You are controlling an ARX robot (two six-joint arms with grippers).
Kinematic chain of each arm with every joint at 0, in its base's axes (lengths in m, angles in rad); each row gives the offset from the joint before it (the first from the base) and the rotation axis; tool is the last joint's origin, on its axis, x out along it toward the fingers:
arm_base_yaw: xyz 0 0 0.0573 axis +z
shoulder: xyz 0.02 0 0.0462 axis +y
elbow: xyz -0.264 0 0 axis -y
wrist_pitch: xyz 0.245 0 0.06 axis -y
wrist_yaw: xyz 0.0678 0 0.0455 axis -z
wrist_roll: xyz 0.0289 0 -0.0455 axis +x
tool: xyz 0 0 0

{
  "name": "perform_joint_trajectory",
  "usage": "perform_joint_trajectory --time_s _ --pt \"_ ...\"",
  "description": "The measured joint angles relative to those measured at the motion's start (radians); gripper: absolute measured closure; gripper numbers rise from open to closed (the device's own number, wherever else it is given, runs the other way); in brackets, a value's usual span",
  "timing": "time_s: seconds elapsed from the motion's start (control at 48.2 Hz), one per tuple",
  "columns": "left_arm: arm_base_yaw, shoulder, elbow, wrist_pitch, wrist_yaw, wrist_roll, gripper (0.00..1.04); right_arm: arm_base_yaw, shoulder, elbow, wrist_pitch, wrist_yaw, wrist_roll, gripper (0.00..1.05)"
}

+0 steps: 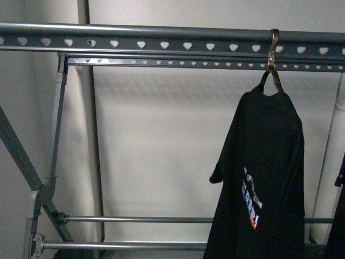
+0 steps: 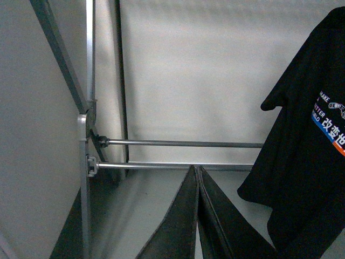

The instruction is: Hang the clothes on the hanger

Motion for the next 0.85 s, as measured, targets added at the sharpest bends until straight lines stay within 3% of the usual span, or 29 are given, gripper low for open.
perform_joint_trajectory --time_s 0.166,0.249,0.311,0.539,0.601,0.705,0.85 --pt "0.000 -0.075 0.000 -0.077 0.002 0.000 1.01 -0.105 -0.033 -0.023 -0.017 -0.095 -0.002 1.02" --pt "0.000 -0.099 0.000 -0.101 0.002 0.000 1.01 -0.206 -0.066 -0.043 -0.023 -0.225 -0.003 1.02" --pt "0.000 -0.116 0.000 -0.119 -0.001 0.000 1.01 -0.250 -0.082 -0.063 -0.025 -0.238 -0.002 1.02" --pt "0.000 -0.174 0.000 -0.176 0.002 0.000 1.01 -0.265 -0.084 -0.064 -0.026 -0.247 -0.002 1.02" --pt "0.000 -0.293 0.000 -0.326 0.002 0.000 1.01 -0.266 -0.084 -0.064 -0.026 -0.247 -0.002 1.02" --pt "0.000 -0.333 0.000 -0.341 0.001 0.000 1.01 -0.266 -0.084 -0.064 -0.026 -0.249 -0.003 1.02" --pt "0.000 -0.334 0.000 -0.343 0.001 0.000 0.70 -0.266 -0.084 -0.064 -0.026 -0.248 -0.003 0.71"
